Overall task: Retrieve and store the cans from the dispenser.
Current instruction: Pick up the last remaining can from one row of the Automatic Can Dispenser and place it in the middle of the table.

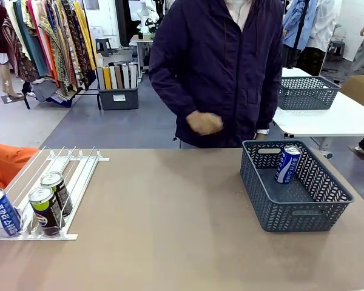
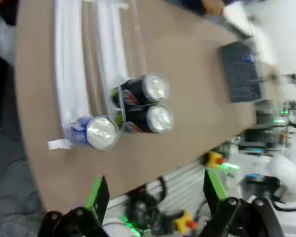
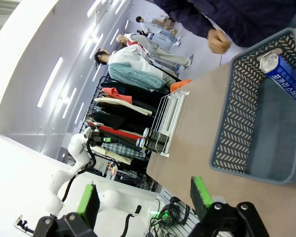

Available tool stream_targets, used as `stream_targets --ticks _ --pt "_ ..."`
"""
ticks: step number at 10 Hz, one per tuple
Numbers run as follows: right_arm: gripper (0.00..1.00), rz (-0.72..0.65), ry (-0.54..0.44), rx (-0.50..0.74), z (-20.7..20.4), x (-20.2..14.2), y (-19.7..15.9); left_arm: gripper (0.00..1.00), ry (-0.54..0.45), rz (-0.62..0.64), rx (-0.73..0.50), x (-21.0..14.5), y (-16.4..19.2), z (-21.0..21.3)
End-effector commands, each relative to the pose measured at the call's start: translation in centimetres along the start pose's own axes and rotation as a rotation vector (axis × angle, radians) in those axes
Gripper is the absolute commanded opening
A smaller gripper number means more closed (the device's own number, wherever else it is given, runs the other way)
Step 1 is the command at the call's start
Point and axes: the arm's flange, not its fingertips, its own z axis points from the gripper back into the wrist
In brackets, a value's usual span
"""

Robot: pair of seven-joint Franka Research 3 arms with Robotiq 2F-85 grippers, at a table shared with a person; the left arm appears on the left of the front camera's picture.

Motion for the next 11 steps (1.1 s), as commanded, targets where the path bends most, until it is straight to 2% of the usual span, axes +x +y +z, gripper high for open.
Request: stream_targets --ticks 1,3,4,5,9,10,11 --pt "1.0 0.007 -0.022 0.023 -0.2 0.4 0.4 1.0 0.232 -0.068 0.514 0.9 -5.0 -4.0" --pt "1.0 0.007 -0.022 0.023 -0.2 0.4 0.4 1.0 0.356 -0.126 0.57 2.4 -5.8 -6.1" --pt "1.0 0.007 -0.022 0.023 -0.2 0.4 0.4 1.0 0.342 -0.108 0.569 3.1 -5.9 -6.5" --pt "1.0 0.007 -0.022 0.023 -0.2 0.4 0.4 1.0 0.181 -0.094 0.464 1.8 -7.4 -5.3" --pt "1.0 0.007 -0.022 0.023 -0.2 0.4 0.4 1.0 0.181 -0.094 0.464 1.8 -7.4 -5.3" --pt "1.0 0.007 -0.022 0.023 -0.2 0.4 0.4 1.0 0.203 -0.107 0.477 2.0 -7.2 -5.0" --pt "1.0 0.007 -0.022 0.023 -0.2 0.4 0.4 1.0 0.197 -0.099 0.535 2.2 -6.9 -6.5"
